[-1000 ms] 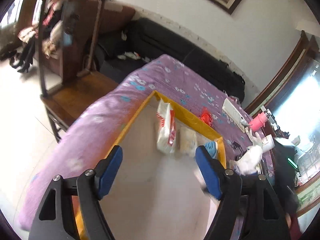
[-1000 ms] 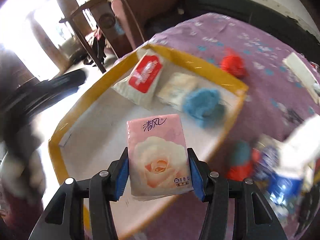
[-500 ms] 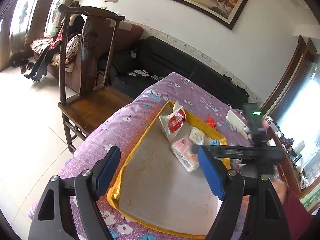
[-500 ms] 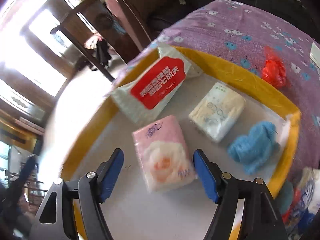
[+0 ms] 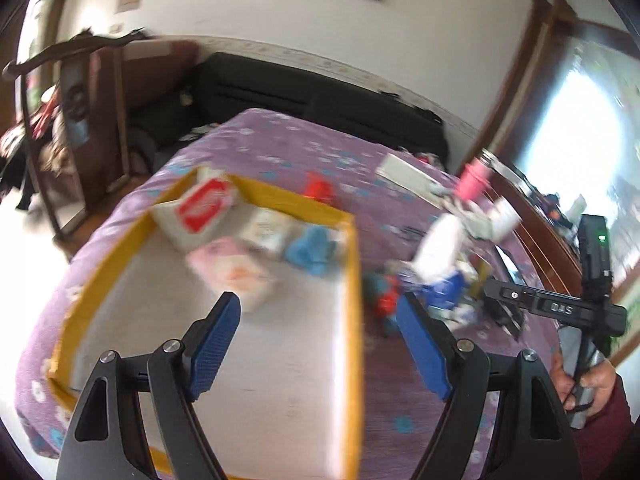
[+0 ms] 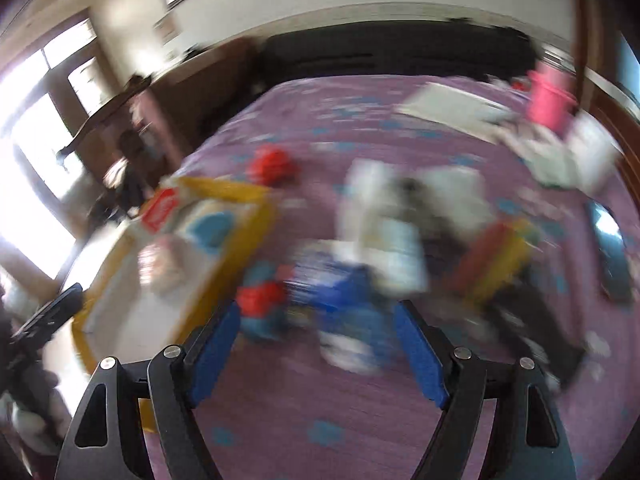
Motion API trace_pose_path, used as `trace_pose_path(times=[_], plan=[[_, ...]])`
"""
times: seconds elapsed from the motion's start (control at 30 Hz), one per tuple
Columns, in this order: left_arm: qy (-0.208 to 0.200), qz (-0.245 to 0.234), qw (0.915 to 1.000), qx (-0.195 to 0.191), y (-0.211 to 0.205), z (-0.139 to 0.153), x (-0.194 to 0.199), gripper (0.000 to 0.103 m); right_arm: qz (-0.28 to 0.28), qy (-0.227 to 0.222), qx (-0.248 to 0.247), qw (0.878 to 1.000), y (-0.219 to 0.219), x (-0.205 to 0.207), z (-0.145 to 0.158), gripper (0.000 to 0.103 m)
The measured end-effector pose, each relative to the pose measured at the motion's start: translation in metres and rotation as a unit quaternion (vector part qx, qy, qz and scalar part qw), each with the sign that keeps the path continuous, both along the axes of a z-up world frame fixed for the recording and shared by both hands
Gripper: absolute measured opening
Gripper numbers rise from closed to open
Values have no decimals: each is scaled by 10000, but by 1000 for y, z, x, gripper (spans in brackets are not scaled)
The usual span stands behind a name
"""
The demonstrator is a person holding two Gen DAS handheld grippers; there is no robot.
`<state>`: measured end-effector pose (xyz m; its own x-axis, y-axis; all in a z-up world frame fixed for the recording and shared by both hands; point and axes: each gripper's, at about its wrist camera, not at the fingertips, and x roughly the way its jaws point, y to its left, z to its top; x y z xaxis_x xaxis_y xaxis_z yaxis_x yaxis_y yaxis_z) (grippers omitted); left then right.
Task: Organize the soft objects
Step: 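Grasp the blue tissue pack with the left gripper while the right grasps the black snack bag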
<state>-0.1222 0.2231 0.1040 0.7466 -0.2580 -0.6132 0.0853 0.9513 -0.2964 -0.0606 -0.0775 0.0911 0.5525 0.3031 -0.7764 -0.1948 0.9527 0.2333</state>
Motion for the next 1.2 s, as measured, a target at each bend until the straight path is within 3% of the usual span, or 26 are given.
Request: trace_pose_path(times=[0.2,0.53,0.87,0.9,0.93,1.03,1.2], plan=[[187,-484,9981,342,-65,-1,12,80,-692,-106,58,9975,-69,-4,-19,83],[945,-1056,9888,470,-160,-42,51,80,-1086,-519,123,9927,-110,-12,-46,83],[1284,-962,9858,496,-204,-73,105,80,-1561,-1009,635,9805,-147,-30,-43,84],[1250,-1008,9856,531,-209,-75,106,77,-1597,-1019,670,9796,-149,-30,-43,86],[1208,-1026,9856,591,-214,-76,105,54,-1636,-1012,732,9786,-152,-30,-43,87],[1247,-1173,9839,513,-217,-78,103,23,-1760,-892,876,9764,-160,-27,-48,87],[1052,-1311,9849,406,-206,-63,74,20,-2103,-767,1025,9692,-177,-27,-53,87]])
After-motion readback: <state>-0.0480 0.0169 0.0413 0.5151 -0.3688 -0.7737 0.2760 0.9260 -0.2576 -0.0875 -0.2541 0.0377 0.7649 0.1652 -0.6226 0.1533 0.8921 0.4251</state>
